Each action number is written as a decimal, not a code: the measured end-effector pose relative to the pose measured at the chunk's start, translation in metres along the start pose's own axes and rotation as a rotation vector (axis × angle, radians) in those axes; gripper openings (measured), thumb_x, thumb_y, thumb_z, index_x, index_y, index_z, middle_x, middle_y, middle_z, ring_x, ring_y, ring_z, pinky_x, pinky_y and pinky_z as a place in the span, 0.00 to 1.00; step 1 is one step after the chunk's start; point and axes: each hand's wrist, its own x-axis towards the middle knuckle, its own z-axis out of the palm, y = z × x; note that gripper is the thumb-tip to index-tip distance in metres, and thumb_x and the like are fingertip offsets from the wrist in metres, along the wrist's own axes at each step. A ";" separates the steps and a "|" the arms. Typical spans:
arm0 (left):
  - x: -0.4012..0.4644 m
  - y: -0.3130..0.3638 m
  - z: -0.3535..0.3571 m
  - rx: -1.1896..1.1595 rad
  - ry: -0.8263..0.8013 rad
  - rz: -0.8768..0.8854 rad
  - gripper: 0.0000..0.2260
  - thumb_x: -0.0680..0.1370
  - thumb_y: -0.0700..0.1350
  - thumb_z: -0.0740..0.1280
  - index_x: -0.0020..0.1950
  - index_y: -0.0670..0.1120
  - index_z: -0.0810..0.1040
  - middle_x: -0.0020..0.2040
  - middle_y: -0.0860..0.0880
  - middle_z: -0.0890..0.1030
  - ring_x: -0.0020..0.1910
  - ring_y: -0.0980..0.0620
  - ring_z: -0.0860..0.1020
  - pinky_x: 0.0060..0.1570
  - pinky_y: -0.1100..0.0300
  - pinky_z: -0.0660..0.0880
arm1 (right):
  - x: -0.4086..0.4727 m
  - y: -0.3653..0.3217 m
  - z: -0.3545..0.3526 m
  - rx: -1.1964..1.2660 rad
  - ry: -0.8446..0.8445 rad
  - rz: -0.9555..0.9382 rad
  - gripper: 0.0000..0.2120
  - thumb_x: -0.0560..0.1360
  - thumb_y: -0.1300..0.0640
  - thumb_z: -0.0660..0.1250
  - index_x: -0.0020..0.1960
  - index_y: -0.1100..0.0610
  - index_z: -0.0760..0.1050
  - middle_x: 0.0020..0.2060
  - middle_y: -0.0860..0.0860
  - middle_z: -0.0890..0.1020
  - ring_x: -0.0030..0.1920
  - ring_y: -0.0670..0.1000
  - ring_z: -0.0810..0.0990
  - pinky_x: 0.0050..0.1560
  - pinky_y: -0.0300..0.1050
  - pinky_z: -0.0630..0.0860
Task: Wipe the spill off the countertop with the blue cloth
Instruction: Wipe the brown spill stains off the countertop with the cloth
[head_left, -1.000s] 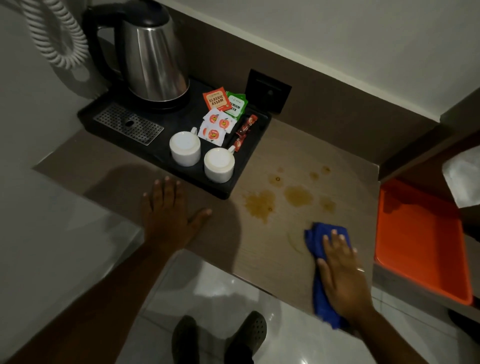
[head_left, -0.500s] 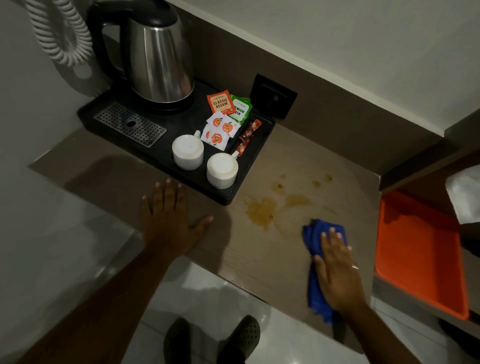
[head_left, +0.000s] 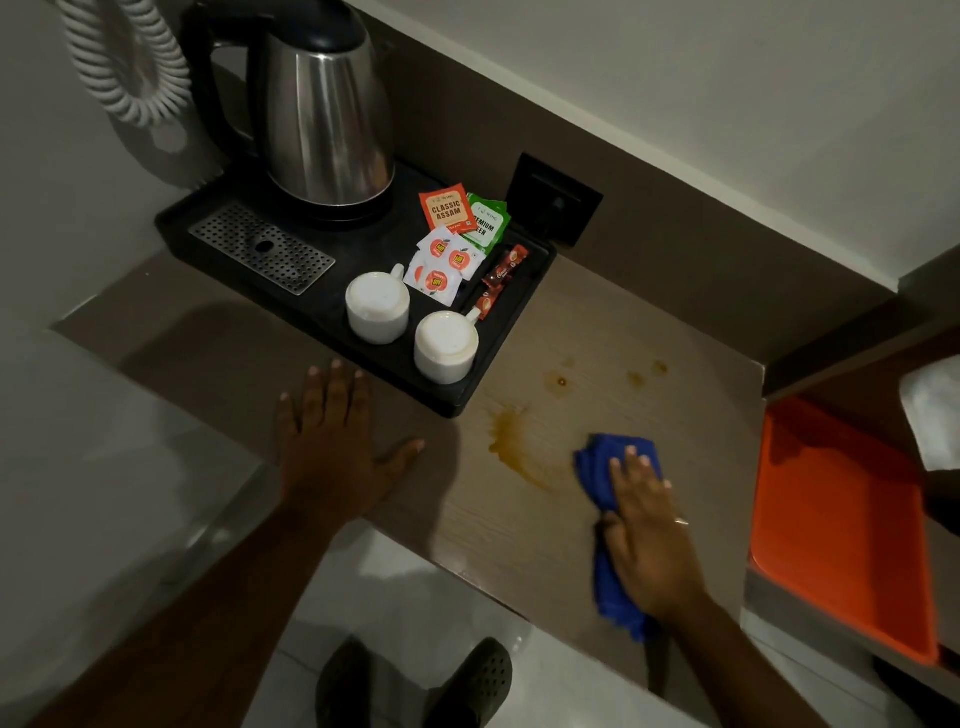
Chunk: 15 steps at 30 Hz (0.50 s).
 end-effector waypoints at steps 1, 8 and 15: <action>0.000 0.000 0.000 -0.005 -0.002 -0.001 0.47 0.70 0.77 0.50 0.77 0.42 0.60 0.77 0.37 0.63 0.76 0.35 0.59 0.70 0.32 0.57 | 0.005 0.014 -0.007 0.007 0.023 0.090 0.30 0.77 0.48 0.51 0.77 0.54 0.50 0.77 0.52 0.49 0.77 0.52 0.46 0.76 0.55 0.44; -0.001 0.001 0.001 0.005 0.010 -0.002 0.48 0.70 0.76 0.52 0.77 0.42 0.60 0.78 0.37 0.61 0.77 0.35 0.58 0.71 0.33 0.55 | 0.122 -0.035 -0.009 0.026 0.118 0.510 0.30 0.79 0.51 0.51 0.76 0.61 0.48 0.77 0.61 0.49 0.77 0.60 0.45 0.76 0.58 0.42; -0.001 0.003 -0.002 0.004 -0.010 -0.011 0.48 0.70 0.77 0.49 0.78 0.42 0.59 0.79 0.38 0.61 0.77 0.36 0.58 0.72 0.33 0.55 | 0.095 -0.001 -0.016 -0.067 -0.089 -0.292 0.31 0.75 0.46 0.50 0.75 0.50 0.47 0.76 0.49 0.50 0.77 0.54 0.49 0.75 0.52 0.42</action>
